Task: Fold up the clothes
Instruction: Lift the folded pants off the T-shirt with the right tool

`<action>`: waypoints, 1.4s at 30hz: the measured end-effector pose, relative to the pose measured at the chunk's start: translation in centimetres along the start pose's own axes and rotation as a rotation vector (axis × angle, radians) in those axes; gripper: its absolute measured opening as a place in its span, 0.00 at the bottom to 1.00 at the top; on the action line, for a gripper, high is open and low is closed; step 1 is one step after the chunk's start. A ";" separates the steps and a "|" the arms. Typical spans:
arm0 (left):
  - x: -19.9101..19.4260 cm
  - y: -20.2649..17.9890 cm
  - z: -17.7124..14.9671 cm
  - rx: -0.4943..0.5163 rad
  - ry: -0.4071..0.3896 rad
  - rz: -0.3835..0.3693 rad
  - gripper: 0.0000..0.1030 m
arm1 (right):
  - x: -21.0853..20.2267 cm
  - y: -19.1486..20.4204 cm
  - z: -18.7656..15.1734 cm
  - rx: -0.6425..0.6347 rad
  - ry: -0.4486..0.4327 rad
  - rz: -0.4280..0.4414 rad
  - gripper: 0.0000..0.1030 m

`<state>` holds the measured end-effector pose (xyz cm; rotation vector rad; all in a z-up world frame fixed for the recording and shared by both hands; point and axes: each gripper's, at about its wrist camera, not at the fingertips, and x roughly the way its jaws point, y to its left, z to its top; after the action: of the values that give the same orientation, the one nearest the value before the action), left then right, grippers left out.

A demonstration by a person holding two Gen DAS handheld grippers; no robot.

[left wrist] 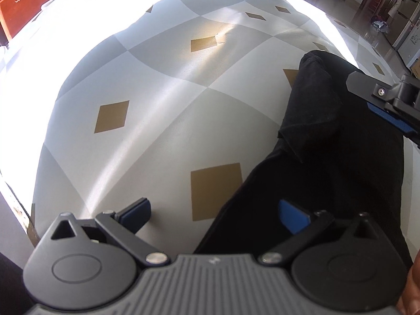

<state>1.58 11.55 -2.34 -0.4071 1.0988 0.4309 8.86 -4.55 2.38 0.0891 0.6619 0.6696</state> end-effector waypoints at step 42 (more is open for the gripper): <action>-0.7 4.3 1.1 -0.192 -0.020 0.045 1.00 | 2.4 3.9 -3.3 -0.394 0.098 -0.104 0.47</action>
<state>-0.12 15.67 -1.66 -0.5471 1.0525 0.5820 6.15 -0.51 -0.46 -0.3425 0.6130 0.6956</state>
